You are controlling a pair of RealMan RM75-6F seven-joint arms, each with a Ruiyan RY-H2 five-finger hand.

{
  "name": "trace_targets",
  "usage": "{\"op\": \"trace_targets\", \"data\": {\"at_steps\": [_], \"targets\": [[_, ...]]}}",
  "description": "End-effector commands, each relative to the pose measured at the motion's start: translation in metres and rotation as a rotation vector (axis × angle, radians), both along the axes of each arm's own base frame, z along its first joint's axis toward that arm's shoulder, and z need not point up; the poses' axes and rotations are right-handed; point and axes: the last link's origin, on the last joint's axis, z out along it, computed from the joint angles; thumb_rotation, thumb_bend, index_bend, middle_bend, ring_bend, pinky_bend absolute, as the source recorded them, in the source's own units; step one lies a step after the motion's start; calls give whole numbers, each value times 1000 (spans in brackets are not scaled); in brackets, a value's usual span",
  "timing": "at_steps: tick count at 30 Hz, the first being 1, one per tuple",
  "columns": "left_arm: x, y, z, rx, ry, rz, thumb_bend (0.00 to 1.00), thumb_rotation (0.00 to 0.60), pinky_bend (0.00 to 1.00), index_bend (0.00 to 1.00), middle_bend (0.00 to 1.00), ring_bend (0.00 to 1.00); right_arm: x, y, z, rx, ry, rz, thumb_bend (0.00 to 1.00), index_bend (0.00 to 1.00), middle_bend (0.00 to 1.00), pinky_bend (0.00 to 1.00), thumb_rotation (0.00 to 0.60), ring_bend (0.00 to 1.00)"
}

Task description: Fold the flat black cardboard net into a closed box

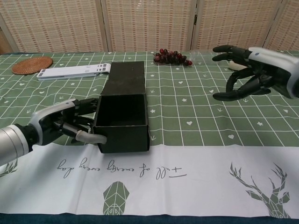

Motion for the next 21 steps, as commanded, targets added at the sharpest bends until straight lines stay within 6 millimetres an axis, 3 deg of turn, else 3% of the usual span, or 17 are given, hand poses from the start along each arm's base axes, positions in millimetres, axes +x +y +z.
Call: {"op": "trace_targets", "data": {"at_steps": [1, 11, 21], "targets": [[1, -3, 18, 23, -7, -31, 103, 600, 827, 291, 285, 581, 5, -18, -22, 29, -22, -37, 200, 0, 74, 1000, 600, 562], [19, -15, 48, 44, -23, -106, 103, 600, 827, 281, 286, 578, 37, -41, -67, 94, -88, -68, 202, 0, 96, 1000, 600, 575], [35, -24, 48, -1, 21, -175, 103, 600, 827, 275, 286, 574, 90, -61, -97, 129, -220, -80, 170, 0, 101, 1000, 600, 577]]}}
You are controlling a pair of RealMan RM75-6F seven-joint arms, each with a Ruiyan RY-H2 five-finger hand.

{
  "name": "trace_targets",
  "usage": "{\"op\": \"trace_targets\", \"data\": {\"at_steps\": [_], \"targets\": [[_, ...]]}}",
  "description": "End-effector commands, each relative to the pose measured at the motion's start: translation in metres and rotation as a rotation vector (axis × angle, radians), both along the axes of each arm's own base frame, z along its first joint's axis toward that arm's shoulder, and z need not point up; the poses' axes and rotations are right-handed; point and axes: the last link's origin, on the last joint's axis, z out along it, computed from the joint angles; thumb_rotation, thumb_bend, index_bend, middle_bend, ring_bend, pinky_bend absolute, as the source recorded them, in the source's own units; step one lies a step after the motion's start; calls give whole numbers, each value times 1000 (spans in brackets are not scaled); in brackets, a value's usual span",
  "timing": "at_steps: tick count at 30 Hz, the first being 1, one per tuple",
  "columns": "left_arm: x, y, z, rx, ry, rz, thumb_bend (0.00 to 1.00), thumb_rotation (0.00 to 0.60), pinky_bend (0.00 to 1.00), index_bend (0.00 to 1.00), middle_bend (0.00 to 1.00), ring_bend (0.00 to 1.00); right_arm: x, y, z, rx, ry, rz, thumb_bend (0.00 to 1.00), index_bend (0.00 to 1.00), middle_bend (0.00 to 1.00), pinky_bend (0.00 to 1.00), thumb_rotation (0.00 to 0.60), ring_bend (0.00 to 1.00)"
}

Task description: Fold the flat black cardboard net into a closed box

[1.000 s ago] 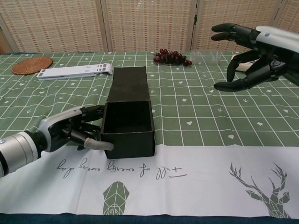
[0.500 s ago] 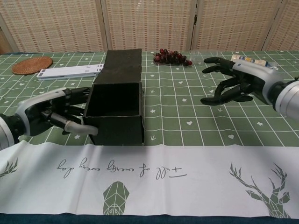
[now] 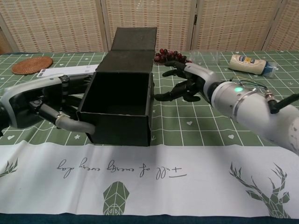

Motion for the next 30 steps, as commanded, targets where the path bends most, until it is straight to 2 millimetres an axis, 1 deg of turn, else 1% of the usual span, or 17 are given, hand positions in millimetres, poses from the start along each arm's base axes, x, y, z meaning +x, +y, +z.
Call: {"op": "trace_targets", "data": {"at_steps": [1, 5, 8, 11, 17, 22, 25, 30], "targets": [[5, 1, -5, -19, 24, -16, 103, 600, 827, 274, 286, 574, 19, -4, -8, 25, -67, -14, 156, 0, 101, 1000, 600, 578], [8, 4, -11, -33, 50, -24, 103, 600, 827, 273, 286, 574, 41, -5, -10, 19, -129, -10, 99, 0, 105, 1000, 600, 584], [9, 8, -16, -32, 83, -34, 103, 600, 827, 271, 286, 574, 55, -3, -5, 40, -186, 3, 45, 0, 119, 1000, 600, 587], [9, 12, -19, -31, 104, -29, 103, 600, 827, 270, 286, 573, 61, 1, 4, 48, -217, 25, 1, 0, 128, 1000, 600, 587], [4, 19, -21, -22, 149, -12, 104, 600, 827, 266, 286, 574, 64, 9, 24, 69, -245, 64, 0, 0, 167, 1000, 600, 590], [-1, 28, -24, 1, 173, 29, 103, 600, 826, 246, 285, 571, 72, 18, 34, 101, -198, 142, 0, 0, 200, 1000, 600, 590], [-4, 34, -23, 27, 184, 72, 103, 600, 826, 239, 286, 570, 78, 24, 39, 125, -142, 208, 0, 0, 235, 1000, 600, 591], [-12, 41, -23, 66, 200, 149, 103, 600, 814, 226, 286, 571, 84, 29, 40, 165, -17, 300, 0, 0, 276, 1000, 600, 604]]}}
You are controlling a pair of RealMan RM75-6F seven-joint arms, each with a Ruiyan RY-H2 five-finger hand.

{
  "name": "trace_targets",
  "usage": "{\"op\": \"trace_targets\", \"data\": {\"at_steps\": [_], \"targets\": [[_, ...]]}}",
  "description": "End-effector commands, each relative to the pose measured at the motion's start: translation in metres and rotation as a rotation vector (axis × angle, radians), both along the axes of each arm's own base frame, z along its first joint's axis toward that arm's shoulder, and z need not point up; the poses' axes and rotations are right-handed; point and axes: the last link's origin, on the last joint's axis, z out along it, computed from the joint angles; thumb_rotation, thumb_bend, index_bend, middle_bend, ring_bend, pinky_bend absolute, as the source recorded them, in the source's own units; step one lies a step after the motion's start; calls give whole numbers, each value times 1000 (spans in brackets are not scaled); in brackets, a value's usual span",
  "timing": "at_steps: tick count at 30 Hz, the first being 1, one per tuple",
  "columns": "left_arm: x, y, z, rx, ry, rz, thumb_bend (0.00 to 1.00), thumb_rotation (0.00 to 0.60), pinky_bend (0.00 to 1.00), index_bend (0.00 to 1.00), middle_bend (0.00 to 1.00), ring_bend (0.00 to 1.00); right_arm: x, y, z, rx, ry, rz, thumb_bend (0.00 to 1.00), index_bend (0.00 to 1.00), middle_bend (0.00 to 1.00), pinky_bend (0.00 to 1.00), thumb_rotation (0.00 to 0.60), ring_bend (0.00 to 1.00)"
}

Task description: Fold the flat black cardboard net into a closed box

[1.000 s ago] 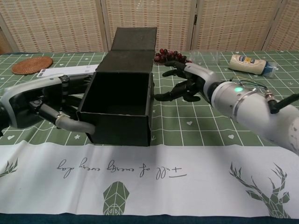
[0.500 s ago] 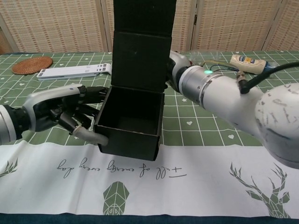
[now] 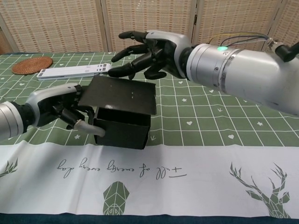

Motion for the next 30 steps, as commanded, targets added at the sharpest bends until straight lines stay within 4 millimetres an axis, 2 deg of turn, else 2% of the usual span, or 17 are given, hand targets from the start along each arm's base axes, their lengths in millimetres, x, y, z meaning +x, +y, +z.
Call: {"op": "trace_targets", "data": {"at_steps": [1, 8, 12, 16, 22, 30], "targets": [[-6, 6, 0, 35, 8, 59, 103, 600, 814, 219, 286, 571, 4, 5, -2, 17, 96, 80, 0, 0, 277, 1000, 600, 604], [-11, 9, 1, 82, -8, 181, 103, 600, 807, 144, 251, 574, 14, 7, -19, -101, 297, 229, 0, 13, 277, 1000, 600, 604], [-14, 7, 1, 73, -3, 210, 103, 600, 808, 38, 138, 563, 21, 5, -27, -198, 396, 299, 0, 31, 276, 1000, 600, 606], [-17, 4, 5, 39, 10, 214, 103, 600, 808, 0, 12, 541, 25, 3, -36, -269, 480, 348, 0, 64, 276, 1000, 600, 620], [-21, 1, 11, 23, 51, 184, 103, 600, 800, 0, 0, 509, 29, 3, -45, -326, 540, 386, 0, 86, 276, 1000, 600, 630], [-32, -3, 32, 62, 141, 121, 104, 600, 797, 0, 0, 493, 29, 2, -47, -409, 648, 458, 0, 120, 277, 1000, 600, 638]]}}
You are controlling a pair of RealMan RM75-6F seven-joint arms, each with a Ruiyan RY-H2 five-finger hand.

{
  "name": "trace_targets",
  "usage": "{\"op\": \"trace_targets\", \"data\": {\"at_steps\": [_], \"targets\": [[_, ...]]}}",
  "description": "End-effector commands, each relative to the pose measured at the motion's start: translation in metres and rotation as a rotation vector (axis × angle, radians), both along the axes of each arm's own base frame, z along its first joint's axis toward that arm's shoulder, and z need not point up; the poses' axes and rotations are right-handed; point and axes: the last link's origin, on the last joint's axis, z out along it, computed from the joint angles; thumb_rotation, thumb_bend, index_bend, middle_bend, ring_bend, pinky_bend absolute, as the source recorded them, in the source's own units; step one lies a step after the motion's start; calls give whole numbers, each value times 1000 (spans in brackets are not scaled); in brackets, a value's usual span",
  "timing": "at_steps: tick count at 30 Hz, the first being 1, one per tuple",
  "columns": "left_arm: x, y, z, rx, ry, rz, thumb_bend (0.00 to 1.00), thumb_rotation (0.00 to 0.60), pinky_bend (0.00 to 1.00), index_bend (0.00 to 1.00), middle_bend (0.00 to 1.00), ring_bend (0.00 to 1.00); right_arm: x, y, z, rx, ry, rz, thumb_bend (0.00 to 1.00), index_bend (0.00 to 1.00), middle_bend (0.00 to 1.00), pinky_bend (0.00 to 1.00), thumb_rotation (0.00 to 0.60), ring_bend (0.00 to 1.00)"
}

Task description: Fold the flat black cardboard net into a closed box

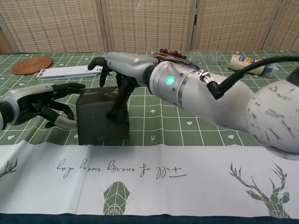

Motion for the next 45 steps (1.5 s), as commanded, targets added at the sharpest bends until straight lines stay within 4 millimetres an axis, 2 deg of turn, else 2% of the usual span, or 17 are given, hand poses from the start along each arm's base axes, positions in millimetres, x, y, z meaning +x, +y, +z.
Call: {"op": "trace_targets", "data": {"at_steps": [1, 5, 12, 15, 17, 20, 25, 31, 32, 34, 35, 38, 39, 42, 45], "targets": [[-6, -2, 10, 12, 49, -24, 104, 600, 796, 0, 0, 491, -2, 0, -1, -47, 56, 45, 0, 126, 277, 1000, 600, 640], [-11, -3, 21, 19, 101, -48, 103, 600, 796, 0, 0, 479, -6, 1, -6, -97, 108, 91, 7, 148, 282, 1000, 600, 640], [-16, -10, 37, 49, 155, -92, 103, 600, 795, 0, 0, 472, -10, 4, -18, -168, 175, 171, 108, 167, 285, 1000, 600, 641], [-16, -13, 41, 54, 169, -113, 103, 600, 795, 0, 0, 472, -11, 5, -22, -199, 173, 207, 182, 238, 311, 1000, 600, 641], [-15, -15, 44, 50, 159, -120, 103, 600, 794, 0, 0, 471, -14, 6, -25, -221, 162, 224, 250, 330, 347, 1000, 600, 641], [-13, -18, 48, 38, 153, -136, 103, 600, 794, 0, 0, 487, -19, 5, -29, -232, 154, 236, 331, 385, 379, 1000, 600, 643], [-12, -21, 52, 32, 144, -153, 103, 600, 793, 0, 0, 501, -22, 5, -34, -250, 157, 257, 377, 438, 417, 1000, 600, 645], [-12, -23, 54, 30, 136, -159, 103, 600, 793, 0, 0, 470, -26, 5, -39, -254, 166, 268, 381, 447, 422, 1000, 600, 645], [-13, -23, 54, 31, 136, -158, 103, 600, 793, 0, 0, 475, -27, 5, -40, -254, 167, 268, 381, 446, 422, 1000, 600, 645], [-14, -23, 55, 32, 134, -157, 103, 600, 793, 0, 0, 599, -28, 5, -40, -255, 167, 266, 381, 446, 422, 1000, 600, 645], [-14, -24, 56, 34, 132, -156, 103, 600, 793, 0, 0, 604, -28, 5, -39, -256, 163, 265, 381, 446, 422, 1000, 600, 645], [-14, -24, 58, 37, 136, -163, 103, 600, 793, 0, 0, 469, -28, 6, -32, -269, 134, 258, 381, 446, 412, 1000, 600, 645], [-14, -25, 59, 41, 135, -166, 103, 600, 793, 0, 0, 469, -28, 7, -27, -274, 114, 249, 381, 446, 399, 1000, 600, 643], [-14, -26, 65, 72, 135, -175, 103, 600, 791, 0, 0, 464, -32, 10, -3, -297, 59, 226, 381, 444, 376, 1000, 600, 626], [-18, -27, 74, 122, 181, -200, 103, 600, 760, 0, 0, 403, -46, 15, 25, -314, 26, 186, 381, 411, 367, 998, 600, 563]]}}
